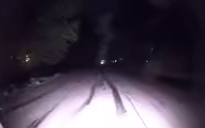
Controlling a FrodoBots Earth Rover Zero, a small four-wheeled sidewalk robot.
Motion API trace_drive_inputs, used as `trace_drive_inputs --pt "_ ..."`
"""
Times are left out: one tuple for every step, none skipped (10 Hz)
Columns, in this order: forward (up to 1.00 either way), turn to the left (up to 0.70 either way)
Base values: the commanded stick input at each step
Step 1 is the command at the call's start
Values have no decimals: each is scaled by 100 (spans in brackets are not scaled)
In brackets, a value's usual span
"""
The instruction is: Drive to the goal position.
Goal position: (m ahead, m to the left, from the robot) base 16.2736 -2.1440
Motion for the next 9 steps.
trace_drive_inputs --pt "100 -27" --pt "100 -27" --pt "100 -8" --pt "100 0" --pt "100 0" --pt "100 0" --pt "100 0" --pt "100 0" --pt "100 0"
